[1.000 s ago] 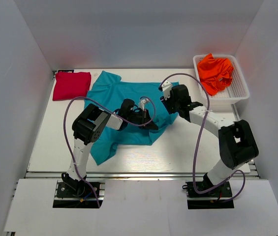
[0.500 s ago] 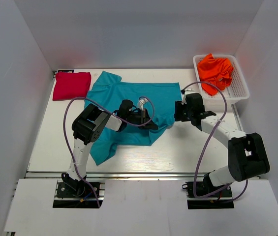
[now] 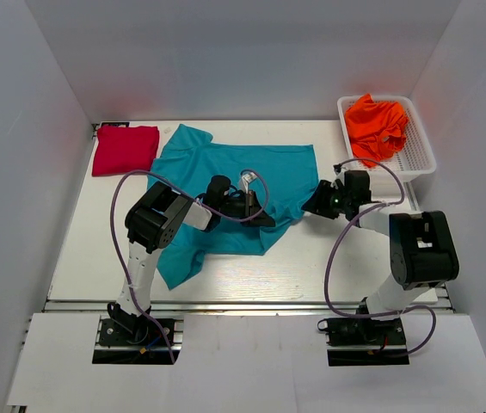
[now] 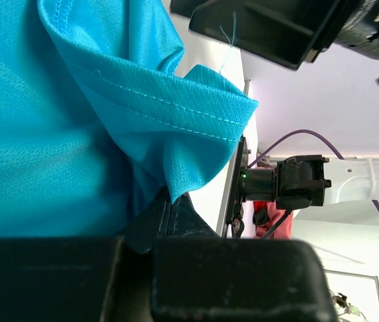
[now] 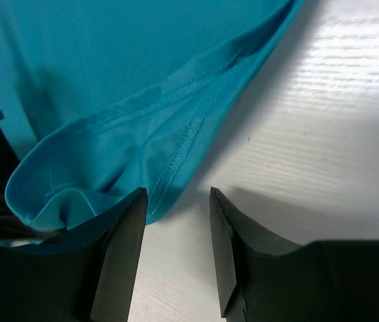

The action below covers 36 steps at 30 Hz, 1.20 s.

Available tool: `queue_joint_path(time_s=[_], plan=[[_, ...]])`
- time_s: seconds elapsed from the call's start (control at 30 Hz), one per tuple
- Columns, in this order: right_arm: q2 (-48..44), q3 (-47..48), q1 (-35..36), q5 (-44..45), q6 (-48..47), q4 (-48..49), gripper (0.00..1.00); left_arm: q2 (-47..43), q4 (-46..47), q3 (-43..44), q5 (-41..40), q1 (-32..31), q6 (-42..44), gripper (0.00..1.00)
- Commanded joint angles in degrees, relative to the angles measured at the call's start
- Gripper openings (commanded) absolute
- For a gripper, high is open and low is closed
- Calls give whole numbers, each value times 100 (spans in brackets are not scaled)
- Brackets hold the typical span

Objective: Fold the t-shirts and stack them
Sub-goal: Flatten out the tshirt

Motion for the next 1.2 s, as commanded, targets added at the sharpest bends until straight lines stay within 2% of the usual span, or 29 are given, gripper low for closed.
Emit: queue_joint_path(time_s=[0.0, 0.33, 0.57, 0.83, 1.03, 1.17], plan=[[26, -248, -150, -908, 433, 847, 48, -176, 138, -59, 69, 26, 14, 0], [465, -372, -327, -1277, 820, 1366, 48, -176, 190, -59, 69, 26, 14, 0], [633, -389, -397, -1049, 1144, 1331, 50, -176, 243, -164, 8, 26, 14, 0], [975, -609, -432, -1383, 1672, 2227, 48, -176, 243, -165, 8, 26, 14, 0], [1055, -582, -424, -1410, 1734, 2351, 31, -176, 243, -165, 8, 26, 14, 0], [993, -644, -450, -1515, 1752, 2517, 11, -176, 243, -165, -45, 26, 67, 0]])
